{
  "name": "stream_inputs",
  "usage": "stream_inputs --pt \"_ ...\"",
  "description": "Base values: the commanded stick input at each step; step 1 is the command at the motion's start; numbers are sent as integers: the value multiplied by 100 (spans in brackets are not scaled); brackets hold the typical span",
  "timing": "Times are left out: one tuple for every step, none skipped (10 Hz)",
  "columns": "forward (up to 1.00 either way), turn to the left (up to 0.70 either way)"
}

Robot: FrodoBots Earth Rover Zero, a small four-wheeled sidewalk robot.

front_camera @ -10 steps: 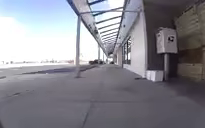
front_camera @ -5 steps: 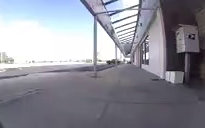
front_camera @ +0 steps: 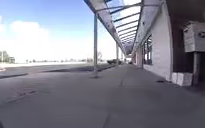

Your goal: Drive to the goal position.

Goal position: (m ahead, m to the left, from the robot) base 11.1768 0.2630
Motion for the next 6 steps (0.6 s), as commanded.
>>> stream_inputs --pt "85 -27" --pt "85 -27" --pt "85 -27" --pt "85 -27" --pt "85 -27" --pt "85 0"
